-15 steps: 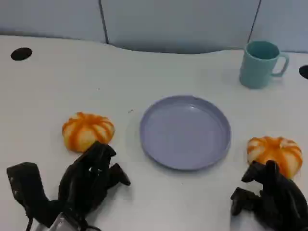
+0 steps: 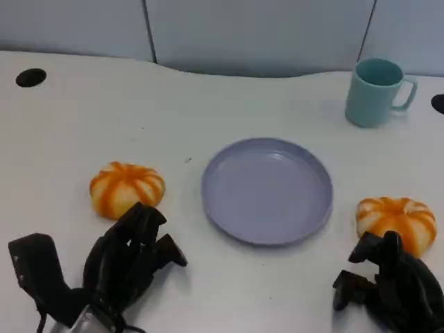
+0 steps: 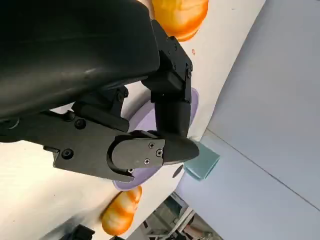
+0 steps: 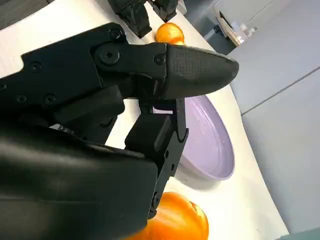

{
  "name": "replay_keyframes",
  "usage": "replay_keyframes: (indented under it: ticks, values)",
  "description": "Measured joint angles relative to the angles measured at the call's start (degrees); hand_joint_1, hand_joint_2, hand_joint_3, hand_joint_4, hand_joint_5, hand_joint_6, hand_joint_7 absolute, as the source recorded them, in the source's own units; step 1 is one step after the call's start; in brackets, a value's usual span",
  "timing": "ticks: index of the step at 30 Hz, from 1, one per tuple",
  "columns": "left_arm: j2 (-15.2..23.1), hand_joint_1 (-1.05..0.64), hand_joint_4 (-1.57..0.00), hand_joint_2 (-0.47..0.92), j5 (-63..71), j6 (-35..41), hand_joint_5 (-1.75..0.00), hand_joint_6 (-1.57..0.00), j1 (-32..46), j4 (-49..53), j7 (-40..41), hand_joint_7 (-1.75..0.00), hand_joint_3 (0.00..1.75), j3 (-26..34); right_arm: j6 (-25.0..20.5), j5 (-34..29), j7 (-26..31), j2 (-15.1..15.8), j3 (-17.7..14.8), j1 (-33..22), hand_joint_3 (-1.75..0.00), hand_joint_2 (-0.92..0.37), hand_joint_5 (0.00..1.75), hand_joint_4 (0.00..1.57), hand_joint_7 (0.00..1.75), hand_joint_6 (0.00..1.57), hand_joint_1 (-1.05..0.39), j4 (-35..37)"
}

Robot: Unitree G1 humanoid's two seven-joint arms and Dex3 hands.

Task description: Grasp the bread from the table and place it into the plate.

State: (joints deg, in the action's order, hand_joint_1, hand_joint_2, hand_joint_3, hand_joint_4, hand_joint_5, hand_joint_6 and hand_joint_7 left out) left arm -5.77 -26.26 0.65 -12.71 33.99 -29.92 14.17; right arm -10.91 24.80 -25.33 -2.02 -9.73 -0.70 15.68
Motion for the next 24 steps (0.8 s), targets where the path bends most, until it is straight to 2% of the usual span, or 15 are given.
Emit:
replay_keyframes:
  ticks: [16, 24]
  values:
    - [0.01, -0.53, -0.82, 0.92, 0.35, -0.94, -1.75, -0.57, 0.00, -0.03, 0.02, -1.75, 0.33, -0.15, -0.66, -0.09, 0.36, -0.02, 0.14, -0.56, -0.60, -0.92, 1.30, 1.22, 1.21, 1.05, -0.44, -1.01]
    - [1.07, -0.57, -0.79, 0.92, 2.52, -9.00, -1.75, -0.54, -0.60, 3.14, -2.50, -1.75, 0.35, -0.60, -1.41, -0.14, 1.09, -0.05, 0.51, -0.73, -0.60, -0.92, 1.31, 1.20, 1.22, 1.04, -0.44, -1.69]
